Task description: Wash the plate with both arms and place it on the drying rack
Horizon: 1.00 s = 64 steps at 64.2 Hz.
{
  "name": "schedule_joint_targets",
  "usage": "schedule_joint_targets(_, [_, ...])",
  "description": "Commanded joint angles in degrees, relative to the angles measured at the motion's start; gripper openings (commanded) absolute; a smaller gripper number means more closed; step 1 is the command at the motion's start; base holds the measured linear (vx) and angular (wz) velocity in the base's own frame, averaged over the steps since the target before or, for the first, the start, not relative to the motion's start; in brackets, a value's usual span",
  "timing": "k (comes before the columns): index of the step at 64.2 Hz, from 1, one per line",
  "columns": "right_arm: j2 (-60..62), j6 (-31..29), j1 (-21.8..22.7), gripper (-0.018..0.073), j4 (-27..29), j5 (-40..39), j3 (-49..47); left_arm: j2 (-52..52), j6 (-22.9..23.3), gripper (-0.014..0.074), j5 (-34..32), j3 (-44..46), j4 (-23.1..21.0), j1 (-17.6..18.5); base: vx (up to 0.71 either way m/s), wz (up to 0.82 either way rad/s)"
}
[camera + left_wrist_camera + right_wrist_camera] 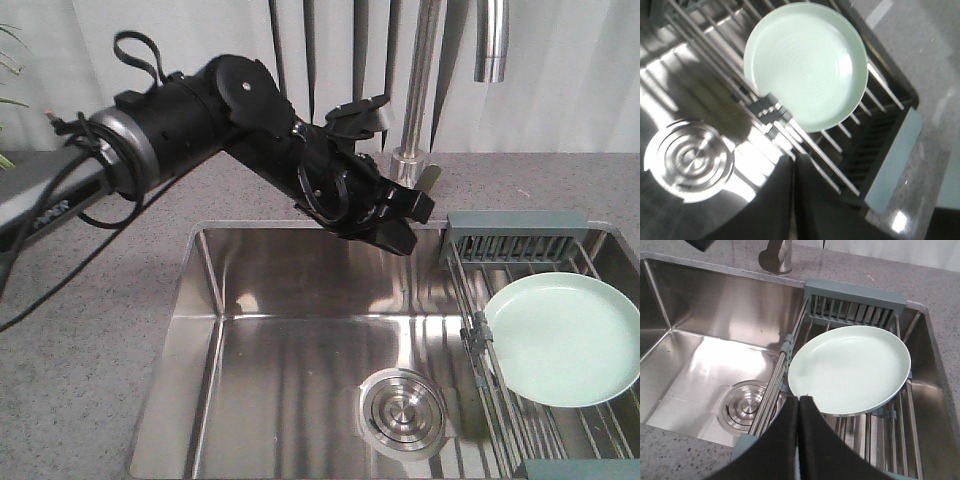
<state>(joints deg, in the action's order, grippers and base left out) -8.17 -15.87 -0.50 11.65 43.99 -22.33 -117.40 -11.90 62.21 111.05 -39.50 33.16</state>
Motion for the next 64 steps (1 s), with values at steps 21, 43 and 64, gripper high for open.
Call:
schedule_joint_targets(21, [-0.66,-0.19,0.27,-0.001,0.47,-4.01,-1.5,22.67,10.79,-0.0005,9.38,-4.44,19.73,0.12,0.0,0.0])
schedule_joint_targets(43, [-0.66,-0.19,0.27,-0.001,0.26,-4.01,-1.5,49.37,10.79,-0.0005,2.67,-30.52,28.96,0.12,0.0,0.0])
schedule_joint_targets(64, [-0.66,-0.19,0.27,-0.001,0.33,-3.96,-1.5,76.96,10.92,-0.0005,-11.96,-55.19,30.6,0.12,0.0,0.0])
